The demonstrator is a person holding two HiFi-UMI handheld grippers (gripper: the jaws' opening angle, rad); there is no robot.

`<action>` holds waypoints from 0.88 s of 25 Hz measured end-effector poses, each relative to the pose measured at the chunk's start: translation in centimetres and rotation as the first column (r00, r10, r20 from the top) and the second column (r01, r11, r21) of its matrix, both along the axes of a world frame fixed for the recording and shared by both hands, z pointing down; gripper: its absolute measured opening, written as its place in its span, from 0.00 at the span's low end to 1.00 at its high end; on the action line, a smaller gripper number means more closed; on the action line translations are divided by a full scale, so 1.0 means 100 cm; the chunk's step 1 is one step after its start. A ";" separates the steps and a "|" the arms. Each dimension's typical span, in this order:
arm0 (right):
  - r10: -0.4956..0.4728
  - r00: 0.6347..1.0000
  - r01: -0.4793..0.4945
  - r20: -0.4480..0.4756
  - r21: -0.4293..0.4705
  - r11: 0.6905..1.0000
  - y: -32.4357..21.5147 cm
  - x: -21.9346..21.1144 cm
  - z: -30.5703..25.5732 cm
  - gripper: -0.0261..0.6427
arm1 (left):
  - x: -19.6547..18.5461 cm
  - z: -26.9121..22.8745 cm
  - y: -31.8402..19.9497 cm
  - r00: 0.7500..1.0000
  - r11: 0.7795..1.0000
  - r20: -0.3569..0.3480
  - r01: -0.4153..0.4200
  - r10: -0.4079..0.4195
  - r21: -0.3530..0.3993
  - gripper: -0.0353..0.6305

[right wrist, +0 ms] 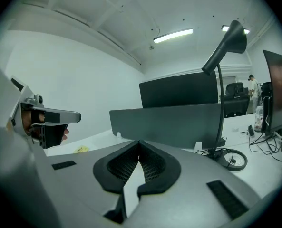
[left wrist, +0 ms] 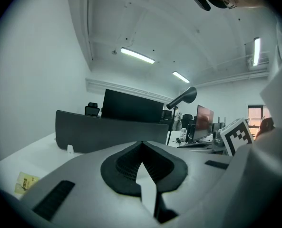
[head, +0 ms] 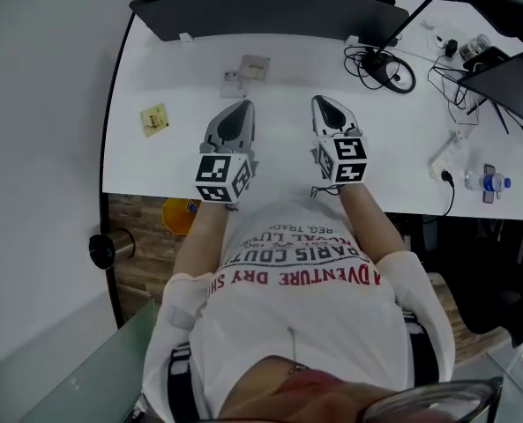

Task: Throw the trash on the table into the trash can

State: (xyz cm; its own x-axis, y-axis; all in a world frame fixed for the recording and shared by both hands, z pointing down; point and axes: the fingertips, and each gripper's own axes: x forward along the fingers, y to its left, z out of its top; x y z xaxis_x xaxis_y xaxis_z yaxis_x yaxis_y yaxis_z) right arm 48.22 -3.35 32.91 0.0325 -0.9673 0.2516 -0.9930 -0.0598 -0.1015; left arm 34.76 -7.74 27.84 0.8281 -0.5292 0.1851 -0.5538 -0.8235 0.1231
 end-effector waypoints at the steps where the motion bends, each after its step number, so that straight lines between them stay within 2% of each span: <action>1: -0.005 1.000 0.005 0.005 -0.005 1.000 -0.002 0.001 0.002 0.08 | -0.001 0.001 -0.002 1.000 1.000 0.006 0.010 -0.010 -0.002 0.09; 9: -0.094 0.993 0.100 0.072 -0.078 0.992 -0.022 -0.011 0.029 0.08 | -0.017 0.015 -0.016 0.995 0.995 0.034 0.094 -0.092 -0.042 0.09; 13: -0.122 0.988 0.133 0.093 -0.127 0.983 -0.037 -0.026 0.047 0.08 | -0.034 0.031 -0.025 0.992 0.989 0.041 0.121 -0.118 -0.085 0.09; 17: -0.148 0.985 0.163 0.086 -0.209 0.964 -0.067 -0.043 0.069 0.08 | -0.053 0.053 -0.049 0.988 0.978 0.055 0.153 -0.147 -0.142 0.09; 22: -0.162 0.985 0.174 0.064 -0.313 0.934 -0.125 -0.062 0.099 0.09 | -0.068 0.079 -0.100 0.989 0.971 0.084 0.137 -0.123 -0.196 0.09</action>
State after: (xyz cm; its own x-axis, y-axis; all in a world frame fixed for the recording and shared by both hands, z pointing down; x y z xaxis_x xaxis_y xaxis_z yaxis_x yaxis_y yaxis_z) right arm 42.00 -15.84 42.82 -0.1384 -0.8279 0.5435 -0.9874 0.0727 -0.1407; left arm 27.94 -17.71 35.72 0.7356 -0.5776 0.3540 -0.6678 -0.7062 0.2353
